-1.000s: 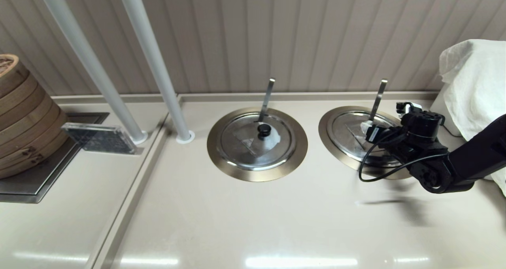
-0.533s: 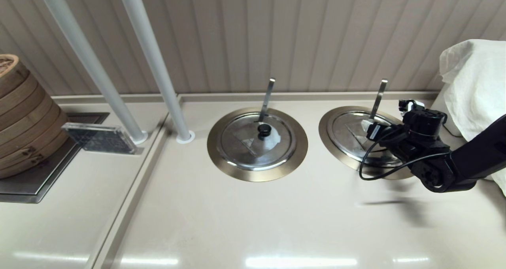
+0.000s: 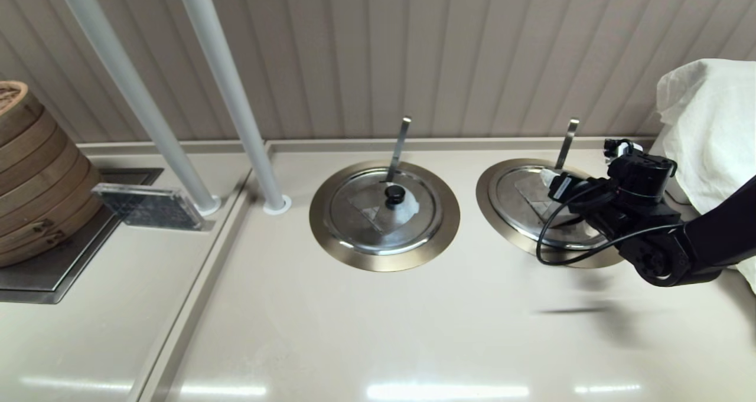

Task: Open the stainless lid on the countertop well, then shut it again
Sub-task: Open the lid

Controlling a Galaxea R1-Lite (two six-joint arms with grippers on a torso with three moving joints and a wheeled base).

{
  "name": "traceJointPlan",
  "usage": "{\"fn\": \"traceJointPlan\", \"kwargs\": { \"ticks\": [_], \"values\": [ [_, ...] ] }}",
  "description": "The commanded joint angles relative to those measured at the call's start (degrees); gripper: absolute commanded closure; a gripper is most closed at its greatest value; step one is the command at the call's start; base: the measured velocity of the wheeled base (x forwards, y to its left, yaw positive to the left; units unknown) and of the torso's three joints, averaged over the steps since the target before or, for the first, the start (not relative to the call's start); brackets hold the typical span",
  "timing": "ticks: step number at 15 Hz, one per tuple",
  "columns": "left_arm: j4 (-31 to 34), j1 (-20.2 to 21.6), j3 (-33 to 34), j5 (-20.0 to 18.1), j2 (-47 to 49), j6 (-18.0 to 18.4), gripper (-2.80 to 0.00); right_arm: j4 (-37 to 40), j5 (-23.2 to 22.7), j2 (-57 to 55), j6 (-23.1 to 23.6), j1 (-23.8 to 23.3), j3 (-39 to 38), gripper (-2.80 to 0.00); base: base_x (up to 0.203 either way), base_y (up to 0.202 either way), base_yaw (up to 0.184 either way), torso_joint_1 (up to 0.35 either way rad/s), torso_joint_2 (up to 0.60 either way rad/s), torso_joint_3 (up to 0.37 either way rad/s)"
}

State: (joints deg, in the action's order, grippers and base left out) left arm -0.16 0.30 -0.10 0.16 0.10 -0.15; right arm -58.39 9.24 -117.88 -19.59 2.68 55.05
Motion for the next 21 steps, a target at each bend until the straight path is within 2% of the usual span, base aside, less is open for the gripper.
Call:
{"fn": "traceJointPlan", "kwargs": {
  "ticks": [1,9,21],
  "values": [
    [-0.02,0.05,0.01,0.02,-0.01,-0.02,0.00,-0.32,0.08,1.97,-0.24,0.92,-1.16,-2.80,0.000,0.000,0.000,0.000,0.00,0.000],
    [-0.02,0.05,0.01,0.02,-0.01,-0.02,0.00,-0.32,0.25,6.48,-2.18,3.03,-3.89,-2.80,0.000,0.000,0.000,0.000,0.00,0.000],
    [-0.02,0.04,0.01,0.02,-0.01,-0.02,0.00,-0.58,0.17,11.41,-2.34,7.83,-10.82,-2.80,0.000,0.000,0.000,0.000,0.00,0.000]
  ]
}}
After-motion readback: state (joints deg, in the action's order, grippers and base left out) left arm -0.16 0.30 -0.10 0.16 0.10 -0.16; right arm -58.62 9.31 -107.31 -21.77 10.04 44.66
